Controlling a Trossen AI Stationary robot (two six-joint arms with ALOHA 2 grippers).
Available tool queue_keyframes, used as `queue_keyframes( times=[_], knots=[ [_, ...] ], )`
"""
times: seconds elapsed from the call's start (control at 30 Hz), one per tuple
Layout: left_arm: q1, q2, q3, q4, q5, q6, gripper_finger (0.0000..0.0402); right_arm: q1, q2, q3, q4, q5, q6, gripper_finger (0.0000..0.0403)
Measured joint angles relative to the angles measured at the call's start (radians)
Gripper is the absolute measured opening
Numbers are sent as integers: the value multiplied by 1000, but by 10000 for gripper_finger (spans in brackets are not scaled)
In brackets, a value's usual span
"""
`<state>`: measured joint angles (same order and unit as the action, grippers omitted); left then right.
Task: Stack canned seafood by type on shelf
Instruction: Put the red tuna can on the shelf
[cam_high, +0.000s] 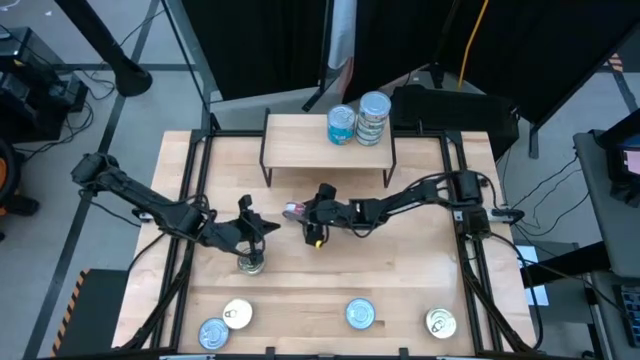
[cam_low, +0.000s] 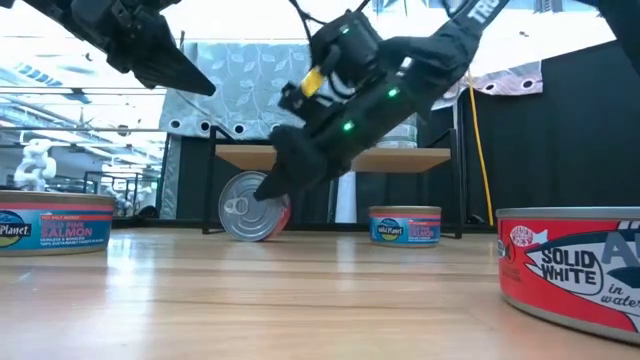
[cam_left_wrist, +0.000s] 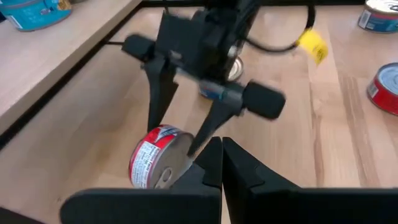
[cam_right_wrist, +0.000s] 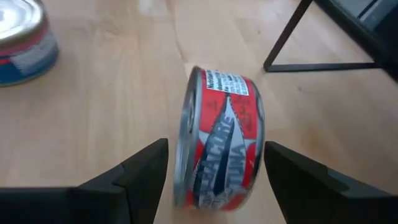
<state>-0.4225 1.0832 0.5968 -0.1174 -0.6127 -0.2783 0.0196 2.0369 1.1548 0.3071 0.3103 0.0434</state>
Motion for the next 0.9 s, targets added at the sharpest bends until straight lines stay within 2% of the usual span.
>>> queue_keyframes(
  times=[0.17,0.27,0.47,0.6,0.77,0.9],
  knots=[
    [-5,0,0,0,-3,3,0,-14,50,65,-45,-23,14,244],
    [-5,0,0,1,-4,5,0,-14,54,83,-57,-29,2,213],
    [-5,0,0,-2,-4,-13,11,-1,48,83,-86,-50,3,121],
    [-6,10,0,-3,50,-36,33,3,47,83,-90,-109,29,117],
    [-34,6,1,92,48,144,99,19,-32,81,-212,-187,93,120],
    [-110,4,28,247,-28,432,170,32,-176,81,-329,-243,150,132]
  ],
)
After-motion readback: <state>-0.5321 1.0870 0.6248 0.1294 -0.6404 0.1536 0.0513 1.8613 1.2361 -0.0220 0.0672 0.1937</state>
